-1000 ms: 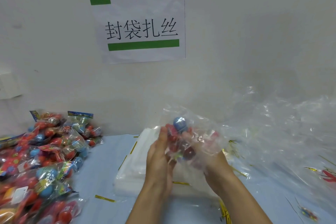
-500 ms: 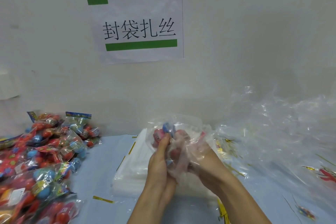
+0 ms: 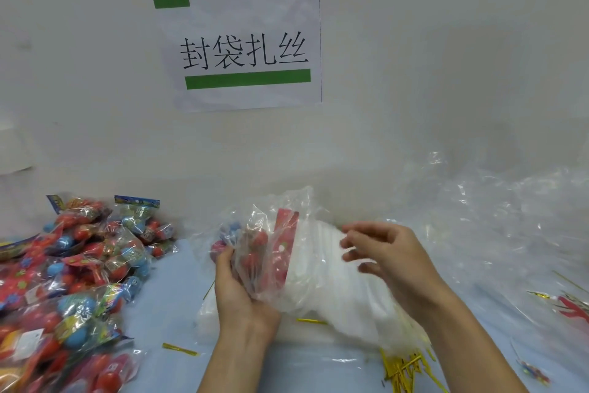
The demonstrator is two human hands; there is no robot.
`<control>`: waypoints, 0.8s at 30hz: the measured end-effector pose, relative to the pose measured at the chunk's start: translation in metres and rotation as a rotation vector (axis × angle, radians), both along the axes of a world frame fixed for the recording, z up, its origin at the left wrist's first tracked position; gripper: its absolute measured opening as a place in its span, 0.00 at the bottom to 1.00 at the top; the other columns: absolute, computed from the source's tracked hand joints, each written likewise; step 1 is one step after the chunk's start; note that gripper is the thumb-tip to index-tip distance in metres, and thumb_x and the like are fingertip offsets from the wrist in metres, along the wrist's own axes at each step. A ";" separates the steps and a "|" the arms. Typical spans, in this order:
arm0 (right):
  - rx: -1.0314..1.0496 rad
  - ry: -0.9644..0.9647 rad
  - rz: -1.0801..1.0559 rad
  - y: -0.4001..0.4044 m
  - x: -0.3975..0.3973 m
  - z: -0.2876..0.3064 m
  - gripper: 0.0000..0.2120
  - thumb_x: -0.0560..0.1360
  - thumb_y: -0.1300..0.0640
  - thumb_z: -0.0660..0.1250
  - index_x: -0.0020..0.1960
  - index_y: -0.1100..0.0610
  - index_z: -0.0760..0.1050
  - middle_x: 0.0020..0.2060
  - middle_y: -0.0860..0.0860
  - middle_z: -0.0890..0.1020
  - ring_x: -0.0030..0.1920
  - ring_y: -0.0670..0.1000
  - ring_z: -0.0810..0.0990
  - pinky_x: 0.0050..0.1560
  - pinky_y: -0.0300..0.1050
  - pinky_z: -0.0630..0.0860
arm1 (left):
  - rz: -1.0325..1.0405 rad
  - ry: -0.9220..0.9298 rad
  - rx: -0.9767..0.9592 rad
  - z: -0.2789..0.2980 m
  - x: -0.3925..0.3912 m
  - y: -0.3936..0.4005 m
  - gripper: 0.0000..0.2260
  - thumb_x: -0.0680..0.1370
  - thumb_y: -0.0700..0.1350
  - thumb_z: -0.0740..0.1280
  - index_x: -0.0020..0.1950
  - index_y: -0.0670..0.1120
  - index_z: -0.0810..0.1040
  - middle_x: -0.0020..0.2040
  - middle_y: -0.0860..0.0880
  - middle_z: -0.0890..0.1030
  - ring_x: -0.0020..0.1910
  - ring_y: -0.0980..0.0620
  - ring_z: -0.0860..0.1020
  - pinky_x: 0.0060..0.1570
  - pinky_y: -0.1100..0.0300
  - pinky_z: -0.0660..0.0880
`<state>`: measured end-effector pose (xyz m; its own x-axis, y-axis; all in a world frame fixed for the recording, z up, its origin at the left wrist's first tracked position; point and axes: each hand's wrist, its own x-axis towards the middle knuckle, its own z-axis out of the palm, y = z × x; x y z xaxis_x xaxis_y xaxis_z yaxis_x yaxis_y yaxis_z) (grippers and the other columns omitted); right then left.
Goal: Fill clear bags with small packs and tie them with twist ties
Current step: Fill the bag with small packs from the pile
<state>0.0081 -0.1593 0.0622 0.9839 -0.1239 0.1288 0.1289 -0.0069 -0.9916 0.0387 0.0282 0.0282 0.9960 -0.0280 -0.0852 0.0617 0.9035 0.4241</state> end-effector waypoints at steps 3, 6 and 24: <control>-0.112 0.081 0.068 -0.004 -0.003 -0.003 0.26 0.67 0.38 0.74 0.63 0.44 0.76 0.54 0.46 0.84 0.49 0.46 0.85 0.49 0.44 0.81 | -0.051 -0.055 0.022 0.002 -0.003 -0.008 0.16 0.67 0.59 0.68 0.42 0.50 0.88 0.47 0.48 0.86 0.44 0.47 0.85 0.51 0.50 0.80; -0.090 0.109 0.214 0.017 -0.003 -0.008 0.30 0.65 0.38 0.74 0.65 0.44 0.73 0.54 0.49 0.85 0.50 0.50 0.86 0.50 0.48 0.84 | -0.092 -0.117 0.106 0.005 -0.007 -0.021 0.14 0.72 0.57 0.67 0.41 0.50 0.87 0.45 0.48 0.85 0.43 0.46 0.85 0.45 0.47 0.82; -0.013 0.167 -0.159 -0.010 0.010 -0.021 0.06 0.77 0.65 0.68 0.41 0.62 0.80 0.24 0.48 0.78 0.23 0.44 0.75 0.25 0.35 0.69 | 0.624 -0.404 1.545 0.003 -0.006 -0.004 0.17 0.81 0.44 0.65 0.68 0.57 0.72 0.66 0.61 0.70 0.69 0.54 0.67 0.66 0.57 0.67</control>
<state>0.0184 -0.1697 0.0415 0.9599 -0.2786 -0.0318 -0.0409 -0.0272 -0.9988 0.0332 0.0246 0.0314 0.7868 0.2037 0.5826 -0.4362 -0.4841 0.7585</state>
